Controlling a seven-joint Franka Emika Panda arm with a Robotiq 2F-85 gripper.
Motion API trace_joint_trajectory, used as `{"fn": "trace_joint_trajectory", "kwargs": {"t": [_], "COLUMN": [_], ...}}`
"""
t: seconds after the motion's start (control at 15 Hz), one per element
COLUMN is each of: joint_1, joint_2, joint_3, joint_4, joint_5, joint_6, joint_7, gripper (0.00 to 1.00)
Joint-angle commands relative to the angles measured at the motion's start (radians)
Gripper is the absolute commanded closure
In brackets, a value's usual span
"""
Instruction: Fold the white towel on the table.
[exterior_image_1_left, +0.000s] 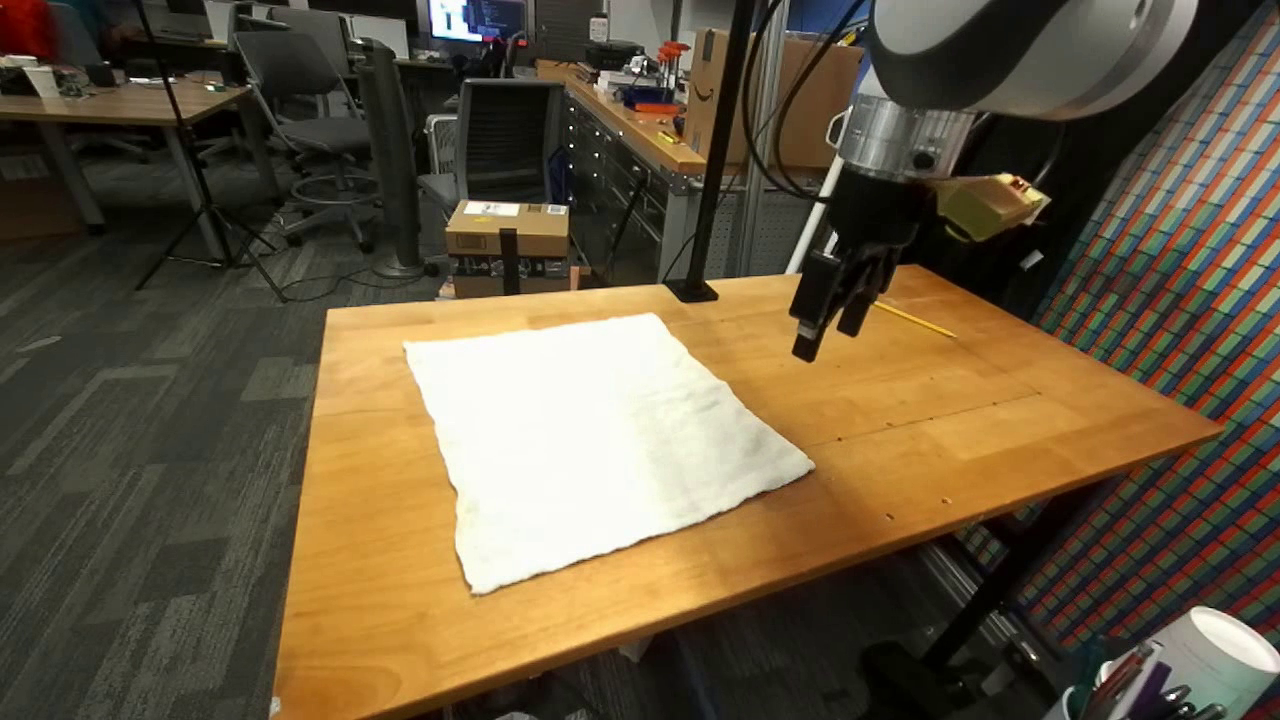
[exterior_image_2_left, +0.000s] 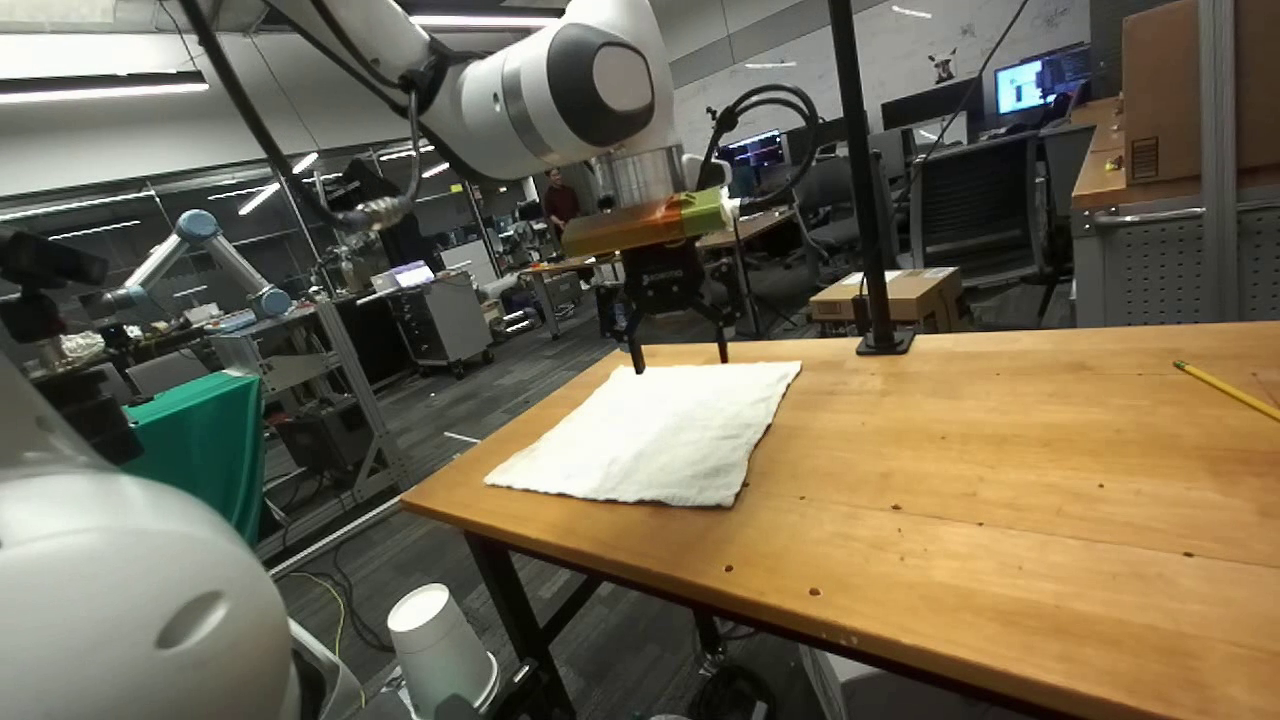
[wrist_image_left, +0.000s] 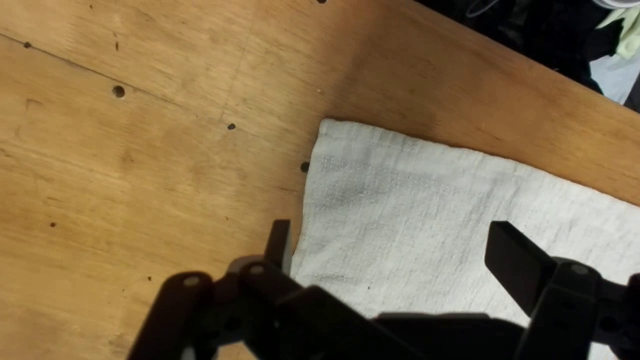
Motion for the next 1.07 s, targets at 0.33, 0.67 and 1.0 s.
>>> {"fn": "trace_joint_trajectory", "kwargs": {"t": [0.33,0.67,1.0], "joint_1": [-0.007,-0.018,-0.026], "joint_2": [-0.004,0.041,0.106], "joint_3": [0.045,0.067,0.063], "joint_4": [-0.214,-0.202,-0.191], "joint_5": [-0.079,-0.158,-0.194], "joint_6": [0.252,0.373,0.431], "joint_7": [0.038,0.088,0.121], "gripper": [0.00,0.00,0.00]}}
